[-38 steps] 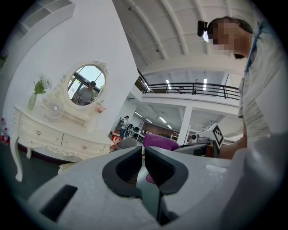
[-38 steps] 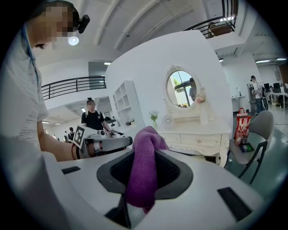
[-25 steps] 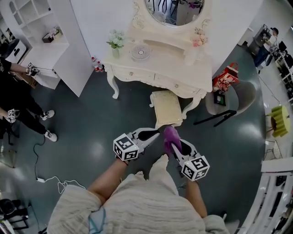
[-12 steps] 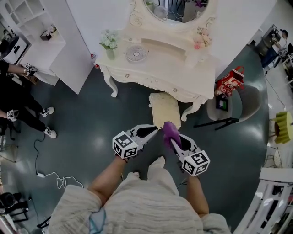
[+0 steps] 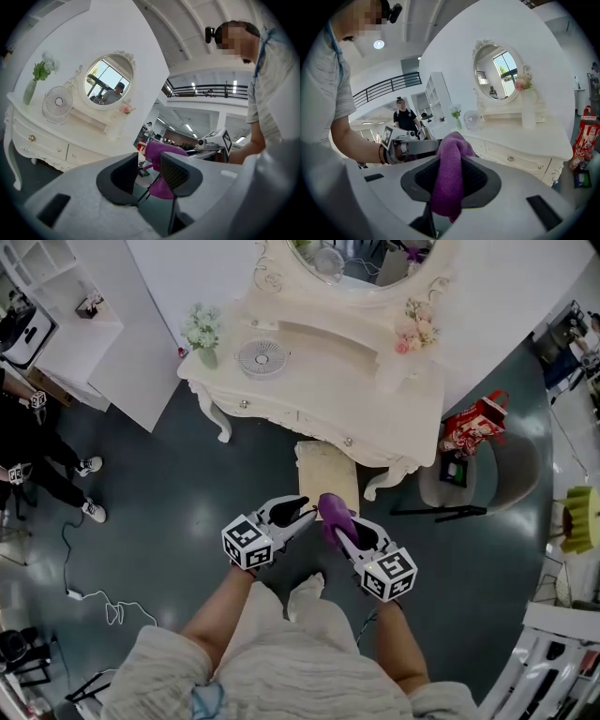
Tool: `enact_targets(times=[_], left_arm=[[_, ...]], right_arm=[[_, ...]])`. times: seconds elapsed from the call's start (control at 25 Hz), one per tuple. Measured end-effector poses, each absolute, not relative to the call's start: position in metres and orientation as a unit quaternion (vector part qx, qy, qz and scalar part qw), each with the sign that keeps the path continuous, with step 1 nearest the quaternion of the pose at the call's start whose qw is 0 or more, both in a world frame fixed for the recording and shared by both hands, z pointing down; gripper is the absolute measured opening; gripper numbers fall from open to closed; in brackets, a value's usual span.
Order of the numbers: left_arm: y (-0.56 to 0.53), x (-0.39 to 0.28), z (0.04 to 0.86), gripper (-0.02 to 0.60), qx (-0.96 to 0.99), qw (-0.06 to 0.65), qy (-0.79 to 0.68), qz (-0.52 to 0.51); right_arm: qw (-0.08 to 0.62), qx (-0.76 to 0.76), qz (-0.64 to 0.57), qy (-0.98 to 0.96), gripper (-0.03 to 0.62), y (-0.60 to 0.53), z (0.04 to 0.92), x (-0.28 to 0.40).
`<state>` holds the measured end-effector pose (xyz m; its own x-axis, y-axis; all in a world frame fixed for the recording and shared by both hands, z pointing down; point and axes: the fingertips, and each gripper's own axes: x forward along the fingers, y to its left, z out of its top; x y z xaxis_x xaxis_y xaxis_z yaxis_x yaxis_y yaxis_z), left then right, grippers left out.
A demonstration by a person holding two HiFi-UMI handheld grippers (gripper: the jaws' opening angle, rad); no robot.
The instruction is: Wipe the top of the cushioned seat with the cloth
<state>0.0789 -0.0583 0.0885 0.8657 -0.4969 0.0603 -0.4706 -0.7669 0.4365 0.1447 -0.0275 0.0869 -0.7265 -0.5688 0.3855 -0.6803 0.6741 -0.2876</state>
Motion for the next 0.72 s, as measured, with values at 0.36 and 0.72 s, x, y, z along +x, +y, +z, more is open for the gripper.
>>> enact_targets(times=[0.36, 0.72], left_arm=[[-0.119, 0.094, 0.158, 0.215, 0.952, 0.203, -0.228, -0.012], [-0.165, 0.086, 0.272, 0.325, 0.965, 0.170, -0.198, 0.021]], right_arm=[[0.136, 0.364, 0.194, -0.901, 0.100, -0.099, 0.158, 0.161], [0.135, 0.375, 0.170, -0.901, 0.100, -0.144, 0.260, 0.152]])
